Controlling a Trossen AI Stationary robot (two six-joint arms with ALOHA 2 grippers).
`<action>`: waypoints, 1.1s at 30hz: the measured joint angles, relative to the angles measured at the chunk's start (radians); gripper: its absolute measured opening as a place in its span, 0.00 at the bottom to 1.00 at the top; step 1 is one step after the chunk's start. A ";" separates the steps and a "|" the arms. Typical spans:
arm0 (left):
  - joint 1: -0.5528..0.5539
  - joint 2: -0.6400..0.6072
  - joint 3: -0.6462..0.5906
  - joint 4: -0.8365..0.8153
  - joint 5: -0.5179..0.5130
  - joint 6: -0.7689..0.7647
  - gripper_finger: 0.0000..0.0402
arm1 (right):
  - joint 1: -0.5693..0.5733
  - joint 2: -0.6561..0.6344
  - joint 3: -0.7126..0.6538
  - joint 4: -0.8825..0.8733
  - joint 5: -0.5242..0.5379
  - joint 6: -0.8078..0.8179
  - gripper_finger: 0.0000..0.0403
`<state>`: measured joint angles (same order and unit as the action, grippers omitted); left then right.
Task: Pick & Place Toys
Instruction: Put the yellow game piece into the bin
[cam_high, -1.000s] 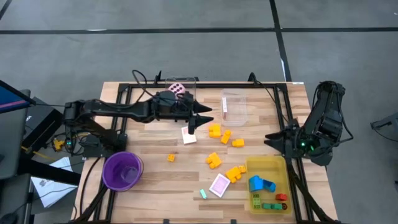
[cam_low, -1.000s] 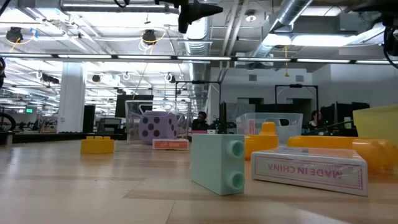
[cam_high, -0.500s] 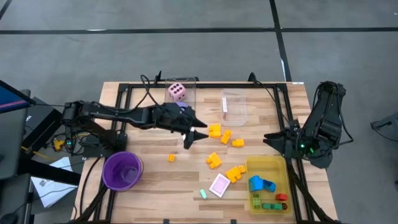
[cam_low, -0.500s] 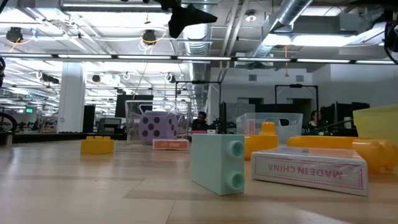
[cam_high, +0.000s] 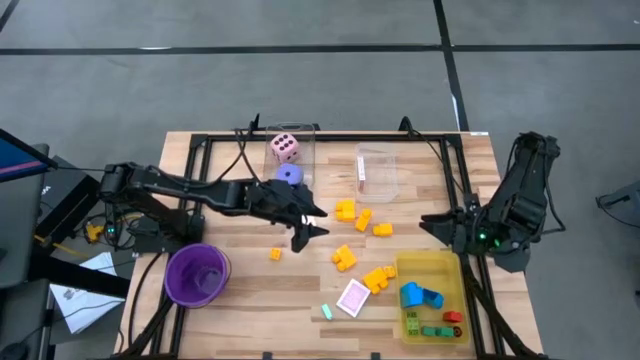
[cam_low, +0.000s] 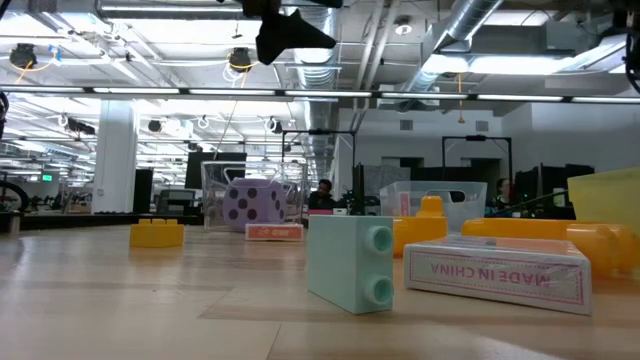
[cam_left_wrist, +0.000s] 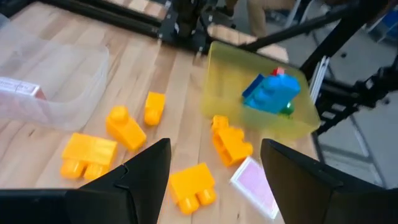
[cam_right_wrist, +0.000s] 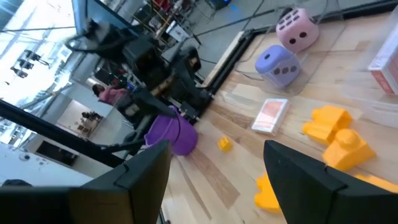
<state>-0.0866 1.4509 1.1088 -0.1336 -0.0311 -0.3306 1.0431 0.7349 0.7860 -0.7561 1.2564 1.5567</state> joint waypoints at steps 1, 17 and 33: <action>-0.005 0.000 0.000 -0.012 -0.009 0.009 0.61 | -0.001 0.000 0.000 0.022 0.002 -0.024 0.62; -0.025 0.001 0.000 -0.026 -0.031 0.038 0.61 | -0.059 -0.002 0.000 0.290 0.002 -0.361 0.62; -0.025 0.001 0.000 -0.066 -0.053 0.044 0.61 | -0.064 -0.002 0.000 0.286 0.001 -0.364 0.62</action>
<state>-0.1116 1.4517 1.1088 -0.1997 -0.0836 -0.2871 0.9794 0.7326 0.7860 -0.4702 1.2575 1.1928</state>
